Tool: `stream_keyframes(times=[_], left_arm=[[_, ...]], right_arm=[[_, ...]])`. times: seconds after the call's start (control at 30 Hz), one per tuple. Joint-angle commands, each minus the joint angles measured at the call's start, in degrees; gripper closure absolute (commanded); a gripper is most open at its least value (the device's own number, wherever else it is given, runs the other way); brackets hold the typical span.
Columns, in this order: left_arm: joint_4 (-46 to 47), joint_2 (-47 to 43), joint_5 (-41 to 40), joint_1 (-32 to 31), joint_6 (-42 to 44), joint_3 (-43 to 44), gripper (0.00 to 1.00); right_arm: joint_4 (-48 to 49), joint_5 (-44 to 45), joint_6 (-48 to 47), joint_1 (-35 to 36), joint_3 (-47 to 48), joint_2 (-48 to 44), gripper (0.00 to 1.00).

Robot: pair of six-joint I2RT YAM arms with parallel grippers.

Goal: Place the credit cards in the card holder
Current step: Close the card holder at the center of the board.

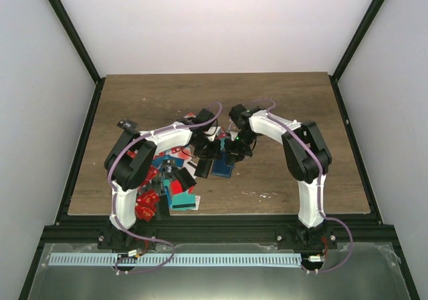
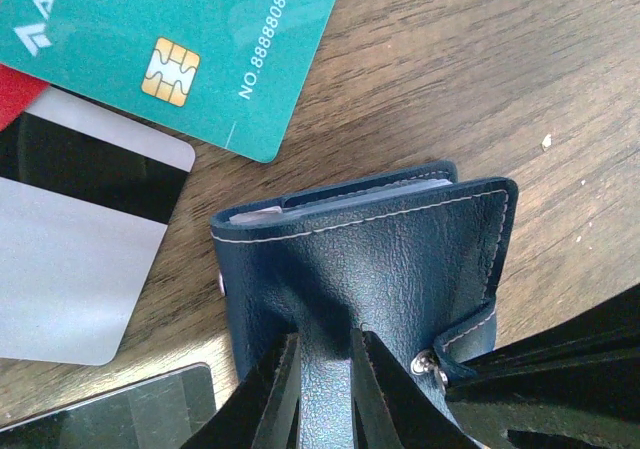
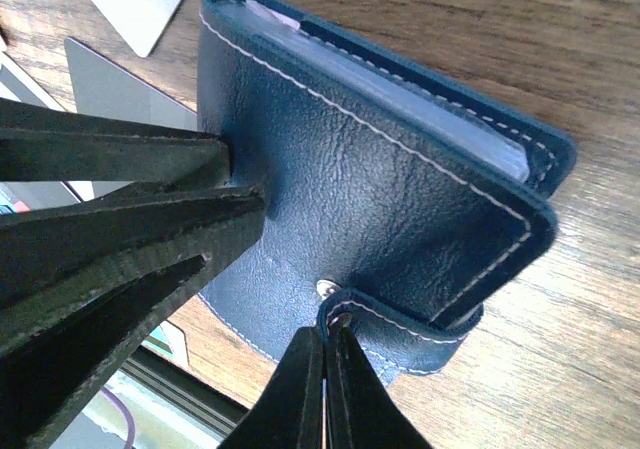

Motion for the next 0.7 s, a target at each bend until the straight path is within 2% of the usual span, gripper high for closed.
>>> stream_keyframes(times=[0.0,0.43,0.67], left_arm=[[1.04,3.17,-0.07,-1.11,-0.50,-0.37,0.83],[3.40,2.99,2.77,-1.11,-1.38,-1.22,0.83],[4.77,3.15,4.45,-1.15,-1.38,-2.38,0.83]], right_arm=[[1.62,-1.13,0.46,0.53,1.59,1.76,0.99],[3.06,1.92,1.05,0.55,-1.33,4.70,0.99],[3.84,2.26,1.09,0.33,0.64,6.02,0.99]])
